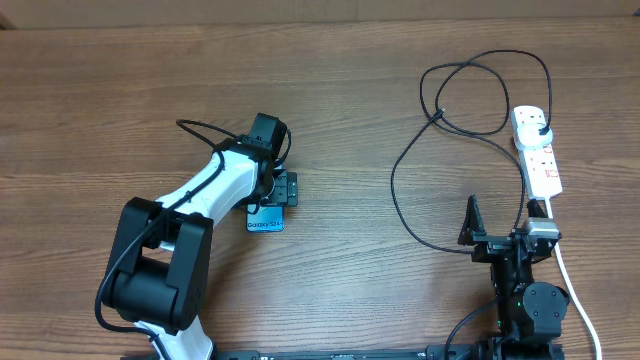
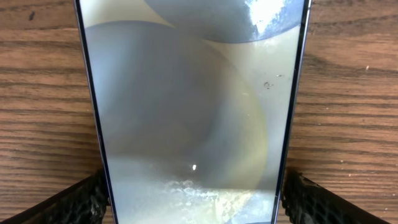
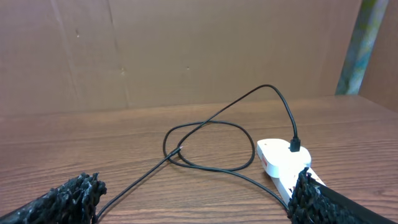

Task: Plug charger to phone and switch on socket
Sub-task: 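Close the left gripper on the phone's long edges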

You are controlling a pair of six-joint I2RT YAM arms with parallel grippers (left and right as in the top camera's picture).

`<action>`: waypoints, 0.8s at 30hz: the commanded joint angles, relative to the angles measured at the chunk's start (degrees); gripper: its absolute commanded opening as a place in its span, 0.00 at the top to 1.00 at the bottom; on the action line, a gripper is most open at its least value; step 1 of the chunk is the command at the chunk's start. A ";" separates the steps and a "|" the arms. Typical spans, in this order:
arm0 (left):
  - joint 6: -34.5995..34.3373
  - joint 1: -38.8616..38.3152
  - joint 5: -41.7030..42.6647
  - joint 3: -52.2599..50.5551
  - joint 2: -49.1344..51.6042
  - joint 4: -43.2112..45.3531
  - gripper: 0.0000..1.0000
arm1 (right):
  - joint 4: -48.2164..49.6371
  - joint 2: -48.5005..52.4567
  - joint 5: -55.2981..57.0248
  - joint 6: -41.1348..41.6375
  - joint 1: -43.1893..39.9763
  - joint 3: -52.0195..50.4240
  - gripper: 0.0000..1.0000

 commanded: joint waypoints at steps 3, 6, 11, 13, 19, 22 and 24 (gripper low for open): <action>-0.44 0.35 4.13 -2.38 2.64 0.83 0.10 | 0.37 -0.44 -0.13 -0.11 0.33 -0.59 0.00; -0.46 0.35 4.13 -2.38 2.64 0.85 0.13 | 0.37 -0.44 -0.13 -0.11 0.33 -0.59 0.00; -0.46 0.35 4.13 -2.38 2.64 0.85 0.14 | 0.37 -0.44 -0.13 -0.11 0.33 -0.59 0.00; -0.46 0.35 4.13 -2.38 2.64 0.85 0.16 | 0.37 -0.44 -0.13 -0.11 0.33 -0.59 0.00; -0.46 0.35 4.11 -2.38 2.64 0.90 0.26 | 0.37 -0.44 -0.13 -0.11 0.33 -0.59 0.00; -0.46 0.35 4.15 -2.38 2.64 0.85 0.27 | 0.37 -0.44 -0.13 -0.11 0.33 -0.59 0.00; -0.46 0.35 4.22 -2.38 2.64 0.79 0.29 | 0.37 -0.44 -0.13 -0.11 0.33 -0.59 0.00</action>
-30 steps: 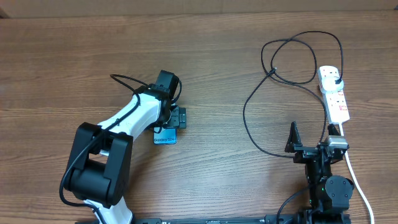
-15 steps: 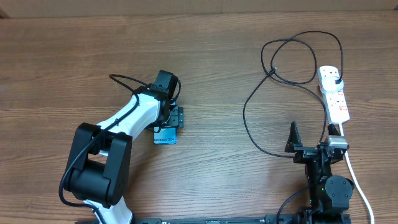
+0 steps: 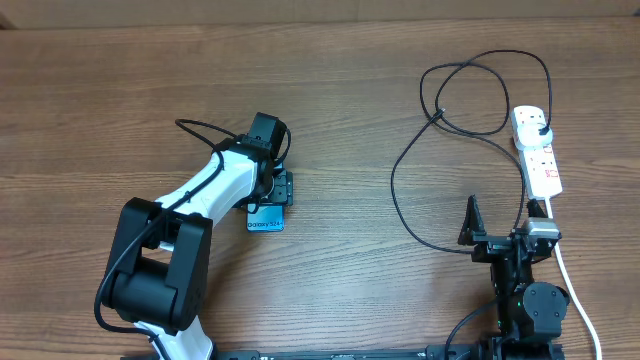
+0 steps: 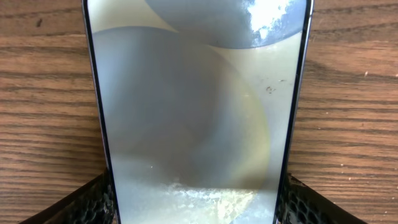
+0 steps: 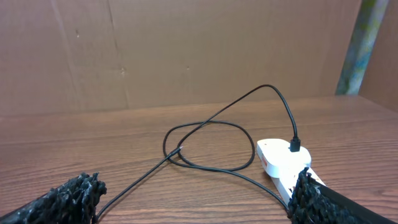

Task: Plug charger to phone and switch on socket
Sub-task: 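Close the left gripper on the phone's long edges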

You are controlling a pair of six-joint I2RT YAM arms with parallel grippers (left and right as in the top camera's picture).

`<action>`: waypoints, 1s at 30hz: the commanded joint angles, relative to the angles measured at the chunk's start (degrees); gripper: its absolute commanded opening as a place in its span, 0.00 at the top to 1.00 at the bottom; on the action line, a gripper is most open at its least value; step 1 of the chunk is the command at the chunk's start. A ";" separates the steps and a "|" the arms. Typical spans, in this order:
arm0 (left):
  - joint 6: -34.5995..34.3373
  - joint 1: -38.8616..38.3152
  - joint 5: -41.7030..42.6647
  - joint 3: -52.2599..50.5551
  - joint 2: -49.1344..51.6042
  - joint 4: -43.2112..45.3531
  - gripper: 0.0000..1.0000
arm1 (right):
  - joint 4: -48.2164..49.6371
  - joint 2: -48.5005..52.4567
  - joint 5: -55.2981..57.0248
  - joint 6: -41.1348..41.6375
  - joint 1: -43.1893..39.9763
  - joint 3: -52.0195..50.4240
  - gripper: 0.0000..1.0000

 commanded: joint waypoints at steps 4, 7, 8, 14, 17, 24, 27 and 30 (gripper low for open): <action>-0.44 0.33 4.57 -1.88 2.67 0.00 0.34 | 0.35 -0.44 -0.13 -0.07 0.33 -0.59 0.00; -0.42 0.33 5.81 -0.52 2.62 -1.20 0.35 | 0.35 -0.44 -0.13 -0.07 0.33 -0.59 0.00; -0.42 0.33 6.25 -0.02 2.62 -1.49 0.36 | 0.35 -0.44 -0.13 -0.07 0.33 -0.59 0.00; -0.35 0.33 9.16 2.51 2.62 -3.34 0.36 | 0.35 -0.44 -0.13 -0.07 0.33 -0.59 0.00; 0.59 0.33 10.10 3.76 2.62 -5.01 0.36 | 0.35 -0.44 -0.13 -0.07 0.33 -0.59 0.00; 0.72 0.33 10.32 7.48 2.62 -11.72 0.37 | 0.33 -0.44 -0.13 -0.07 0.33 -0.59 0.00; 1.16 0.31 10.38 8.74 2.62 -13.75 0.36 | 0.35 -0.44 -0.13 -0.07 0.33 -0.57 0.00; 1.14 0.33 10.38 9.35 2.62 -14.16 0.35 | 0.35 -0.44 -0.13 -0.07 0.33 -0.59 0.00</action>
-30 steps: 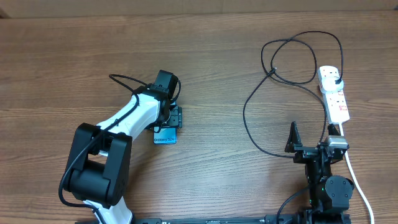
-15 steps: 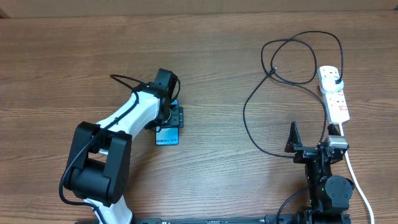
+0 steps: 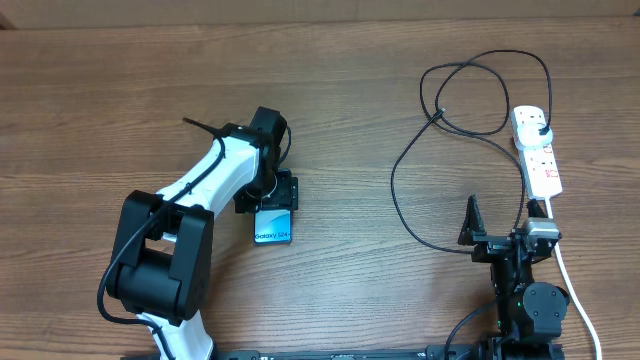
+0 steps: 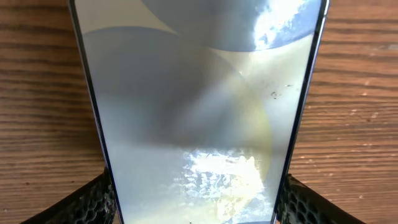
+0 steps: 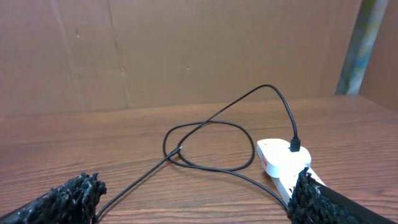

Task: Plug charger to phone and switch on socket
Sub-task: 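Close the left gripper on the phone's long edges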

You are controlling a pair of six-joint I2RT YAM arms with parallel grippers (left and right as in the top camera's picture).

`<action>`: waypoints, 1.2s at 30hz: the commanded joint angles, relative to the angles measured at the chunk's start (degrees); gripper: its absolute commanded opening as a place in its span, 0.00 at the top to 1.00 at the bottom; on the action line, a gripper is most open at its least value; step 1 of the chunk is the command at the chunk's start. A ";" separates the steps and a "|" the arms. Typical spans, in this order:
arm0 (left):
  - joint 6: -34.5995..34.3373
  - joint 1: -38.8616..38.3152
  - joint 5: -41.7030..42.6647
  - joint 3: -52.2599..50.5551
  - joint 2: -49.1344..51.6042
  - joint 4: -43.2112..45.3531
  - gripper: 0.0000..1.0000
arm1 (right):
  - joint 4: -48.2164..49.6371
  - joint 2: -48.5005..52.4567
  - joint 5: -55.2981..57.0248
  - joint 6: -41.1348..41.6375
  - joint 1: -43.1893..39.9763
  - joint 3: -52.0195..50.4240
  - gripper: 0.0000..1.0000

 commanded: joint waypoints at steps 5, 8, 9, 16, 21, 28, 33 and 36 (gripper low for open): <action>0.96 0.00 3.17 2.43 0.44 -0.22 0.35 | 0.35 -0.44 -0.13 -0.11 0.31 -0.59 0.00; 1.16 0.00 4.26 2.43 0.44 -0.22 0.35 | 0.35 -0.44 -0.13 -0.11 0.31 -0.57 0.00; 1.25 0.00 4.24 2.43 0.44 -0.22 0.35 | 0.35 -0.44 -0.13 -0.11 0.31 -0.59 0.00; 1.57 0.00 4.24 2.43 0.44 -0.13 0.34 | 0.35 -0.44 -0.13 -0.11 0.31 -0.59 0.00; 1.57 0.00 4.24 2.43 0.44 0.04 0.34 | 0.35 -0.44 -0.13 -0.11 0.31 -0.59 0.00; 1.57 0.00 4.24 2.43 0.44 0.04 0.34 | 0.35 -0.44 -0.13 -0.11 0.31 -0.57 0.00; 1.57 0.00 4.24 2.43 0.44 -0.42 0.34 | 0.35 -0.44 -0.13 -0.11 0.31 -0.59 0.00; 1.57 0.00 4.26 2.43 0.44 -0.57 0.34 | 0.35 -0.44 -0.13 -0.11 0.31 -0.57 0.00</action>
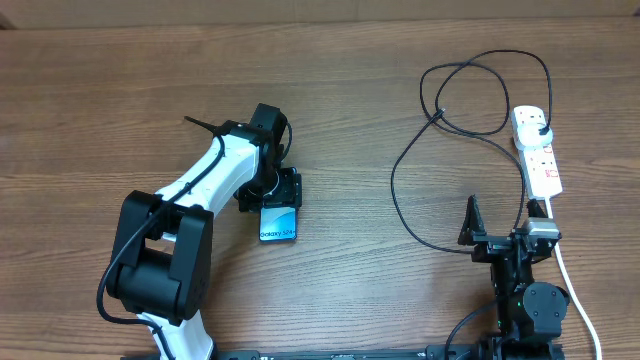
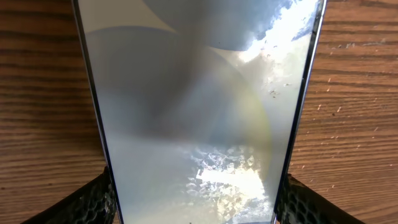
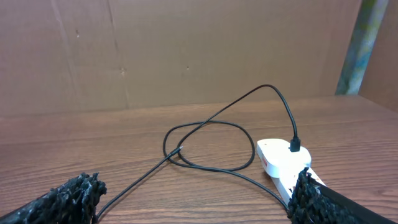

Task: Plug charger to phone and switch on socket
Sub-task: 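Close the left gripper on the phone's long edges, then lift the phone with the left gripper and tilt it upright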

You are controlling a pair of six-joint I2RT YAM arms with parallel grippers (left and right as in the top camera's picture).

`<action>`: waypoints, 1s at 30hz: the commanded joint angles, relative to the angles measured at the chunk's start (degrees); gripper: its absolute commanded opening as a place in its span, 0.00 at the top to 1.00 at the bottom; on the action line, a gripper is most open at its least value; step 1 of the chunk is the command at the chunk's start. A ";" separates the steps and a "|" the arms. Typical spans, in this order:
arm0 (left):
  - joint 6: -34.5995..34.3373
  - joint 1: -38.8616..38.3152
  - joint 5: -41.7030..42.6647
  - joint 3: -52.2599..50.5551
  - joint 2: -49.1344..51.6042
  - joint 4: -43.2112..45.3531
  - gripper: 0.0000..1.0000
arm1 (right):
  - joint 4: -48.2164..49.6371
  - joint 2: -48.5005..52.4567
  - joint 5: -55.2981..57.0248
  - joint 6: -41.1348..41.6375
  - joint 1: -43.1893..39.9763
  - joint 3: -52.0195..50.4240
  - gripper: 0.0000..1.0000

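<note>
A blue phone lies lengthwise in my left gripper, which is shut on its two long edges. In the left wrist view its glossy screen fills the frame, with the black fingers pressed against both sides and wood beneath. The white power strip lies at the far right, with the black charger cable plugged into it and looping over the table. The cable's free end rests on the wood. My right gripper stands open near the front edge, close to the strip.
A white lead runs from the strip to the front edge, past the right arm's base. A brown cardboard wall stands behind the table.
My left gripper and the phone have shifted slightly to the right, and the phone has turned a little. The right arm, cable and strip have not moved.
At first my left gripper was round the phone left of the table's middle, and a little later its fingers sat tight on the edges. Then the phone had turned and moved towards the front. Now it is slightly further right. The right arm has stayed still throughout.
</note>
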 commanded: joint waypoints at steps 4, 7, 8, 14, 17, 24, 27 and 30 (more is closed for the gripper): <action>1.33 0.00 1.09 1.62 0.39 -0.33 0.34 | 0.35 -0.44 -0.13 -0.09 0.33 -0.59 0.00; 1.33 0.00 1.09 1.62 0.39 -0.37 0.34 | 0.35 -0.44 -0.13 -0.09 0.33 -0.59 0.00; 1.33 0.00 1.09 1.62 0.39 -0.42 0.34 | 0.35 -0.44 -0.13 -0.09 0.33 -0.57 0.00; 1.33 0.00 1.11 1.62 0.39 -1.29 0.34 | 0.35 -0.44 -0.13 -0.09 0.33 -0.59 0.00; 1.33 0.00 1.11 1.62 0.39 -1.90 0.34 | 0.35 -0.44 -0.13 -0.09 0.33 -0.59 0.00; 1.36 0.00 2.71 1.62 0.39 -3.72 0.34 | 0.35 -0.44 -0.13 -0.09 0.33 -0.59 0.00; 1.42 0.00 5.25 1.62 0.39 -4.04 0.34 | 0.35 -0.44 -0.13 -0.09 0.33 -0.57 0.00; 2.56 0.00 9.44 1.62 0.39 -4.04 0.35 | 0.35 -0.44 -0.13 -0.09 0.33 -0.59 0.00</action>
